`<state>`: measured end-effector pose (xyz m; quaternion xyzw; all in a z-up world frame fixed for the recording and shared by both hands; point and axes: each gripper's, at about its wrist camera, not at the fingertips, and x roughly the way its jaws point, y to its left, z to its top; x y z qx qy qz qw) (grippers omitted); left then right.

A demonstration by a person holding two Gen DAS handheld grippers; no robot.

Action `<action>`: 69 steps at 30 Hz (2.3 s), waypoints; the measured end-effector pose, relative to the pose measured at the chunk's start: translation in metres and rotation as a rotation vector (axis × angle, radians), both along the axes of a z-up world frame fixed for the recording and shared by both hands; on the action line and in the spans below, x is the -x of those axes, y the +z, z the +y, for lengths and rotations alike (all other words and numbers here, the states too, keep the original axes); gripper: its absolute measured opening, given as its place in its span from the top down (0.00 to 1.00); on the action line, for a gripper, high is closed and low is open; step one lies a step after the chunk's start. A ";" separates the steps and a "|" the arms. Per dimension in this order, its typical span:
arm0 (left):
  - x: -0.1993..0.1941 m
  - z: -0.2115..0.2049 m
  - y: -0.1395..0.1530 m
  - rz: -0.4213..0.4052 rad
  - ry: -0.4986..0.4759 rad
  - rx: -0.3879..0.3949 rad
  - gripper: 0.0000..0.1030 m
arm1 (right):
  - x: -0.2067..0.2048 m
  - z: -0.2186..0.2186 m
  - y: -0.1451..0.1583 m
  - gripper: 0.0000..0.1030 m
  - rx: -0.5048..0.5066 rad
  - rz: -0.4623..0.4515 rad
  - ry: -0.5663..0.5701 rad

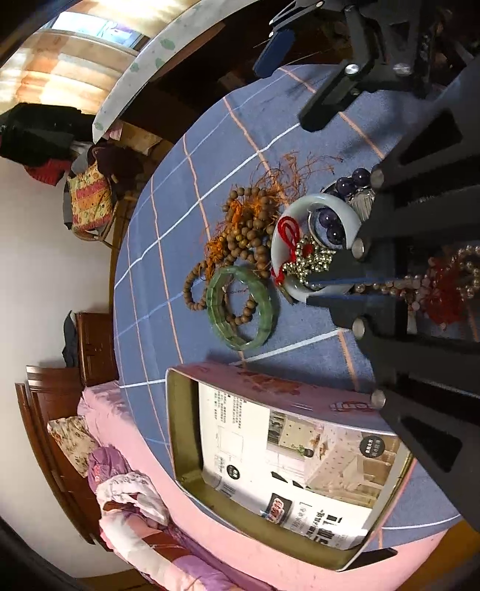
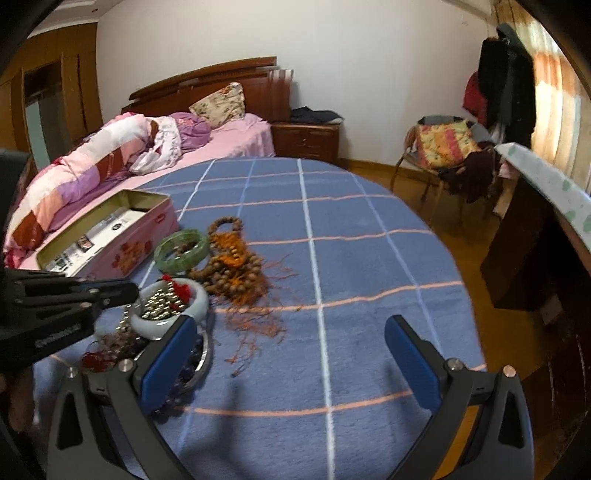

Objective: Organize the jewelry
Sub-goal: 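Move both tools toward the jewelry pile beside the pink tin, then grasp the white jade bangle with the right tool and lift it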

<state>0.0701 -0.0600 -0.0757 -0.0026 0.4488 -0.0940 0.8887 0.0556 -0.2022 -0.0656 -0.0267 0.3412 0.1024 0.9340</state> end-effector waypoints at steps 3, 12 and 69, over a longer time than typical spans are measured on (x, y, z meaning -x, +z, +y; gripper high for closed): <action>0.000 0.006 -0.004 0.019 0.036 0.032 0.39 | -0.002 -0.004 -0.002 0.00 -0.023 0.012 -0.010; 0.002 -0.011 -0.005 0.051 -0.046 0.079 0.42 | -0.001 -0.003 -0.004 0.00 -0.002 0.003 -0.008; -0.012 0.003 0.008 -0.111 0.015 -0.135 0.42 | -0.074 0.021 -0.019 0.82 -0.072 0.327 0.167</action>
